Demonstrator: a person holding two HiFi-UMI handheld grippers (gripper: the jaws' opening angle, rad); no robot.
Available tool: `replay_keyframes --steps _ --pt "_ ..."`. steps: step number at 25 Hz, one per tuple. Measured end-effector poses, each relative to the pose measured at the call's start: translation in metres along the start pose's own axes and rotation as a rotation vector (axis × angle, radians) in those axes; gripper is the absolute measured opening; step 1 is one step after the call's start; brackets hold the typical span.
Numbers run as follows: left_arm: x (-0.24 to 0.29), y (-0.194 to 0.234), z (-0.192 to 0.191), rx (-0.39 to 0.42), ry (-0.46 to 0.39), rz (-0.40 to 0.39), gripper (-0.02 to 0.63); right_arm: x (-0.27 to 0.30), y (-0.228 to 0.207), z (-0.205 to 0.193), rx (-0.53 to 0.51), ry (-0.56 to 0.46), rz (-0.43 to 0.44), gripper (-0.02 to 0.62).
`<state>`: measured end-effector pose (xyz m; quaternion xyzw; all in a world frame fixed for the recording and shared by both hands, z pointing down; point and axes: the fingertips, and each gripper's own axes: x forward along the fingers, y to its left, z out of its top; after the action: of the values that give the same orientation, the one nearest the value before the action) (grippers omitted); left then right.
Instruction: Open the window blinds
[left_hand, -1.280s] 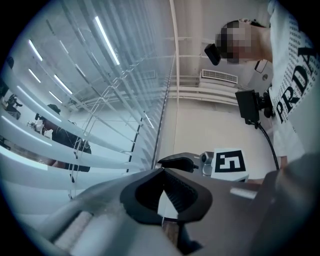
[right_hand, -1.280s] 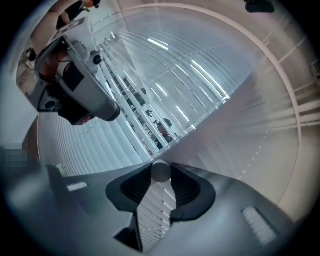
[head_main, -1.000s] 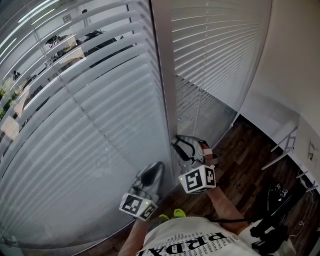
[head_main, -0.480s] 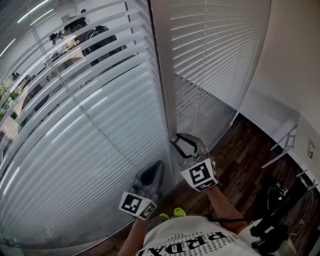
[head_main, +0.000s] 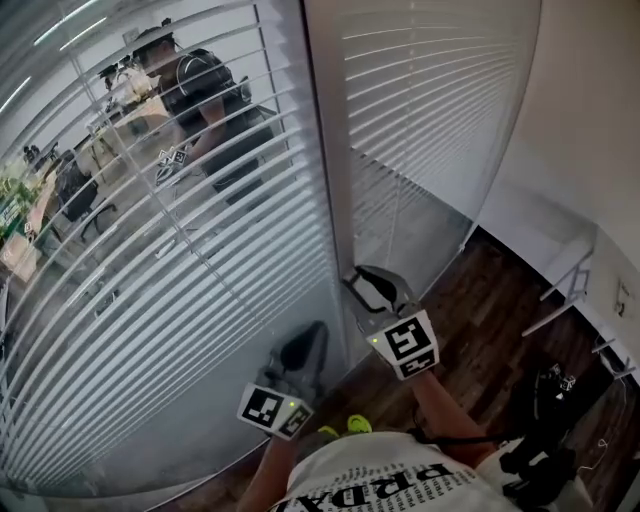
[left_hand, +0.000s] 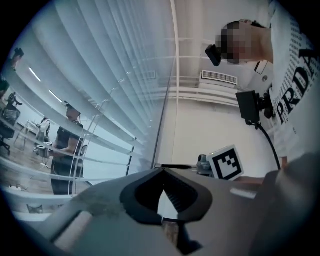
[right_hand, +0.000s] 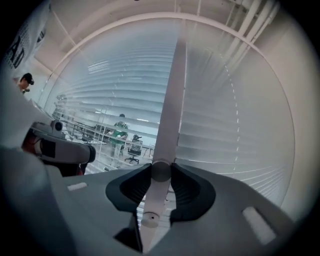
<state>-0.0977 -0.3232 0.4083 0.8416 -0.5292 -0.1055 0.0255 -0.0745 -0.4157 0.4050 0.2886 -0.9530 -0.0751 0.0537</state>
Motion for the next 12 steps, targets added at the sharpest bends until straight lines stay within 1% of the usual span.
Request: replay_keyframes --steps 5,9,12 --pt "-0.001 0.0018 0.0039 -0.001 0.0 0.003 -0.008 0.0023 -0.0034 -0.0012 0.12 -0.011 0.006 0.124" --pt "-0.0042 -0.0002 0.0023 -0.004 -0.005 0.006 -0.009 -0.0001 -0.0029 -0.0045 0.182 -0.013 0.002 0.123" --pt "-0.0068 0.0018 0.0042 -0.01 -0.017 0.018 -0.009 0.0025 -0.0014 -0.0035 0.198 -0.017 0.012 0.121"
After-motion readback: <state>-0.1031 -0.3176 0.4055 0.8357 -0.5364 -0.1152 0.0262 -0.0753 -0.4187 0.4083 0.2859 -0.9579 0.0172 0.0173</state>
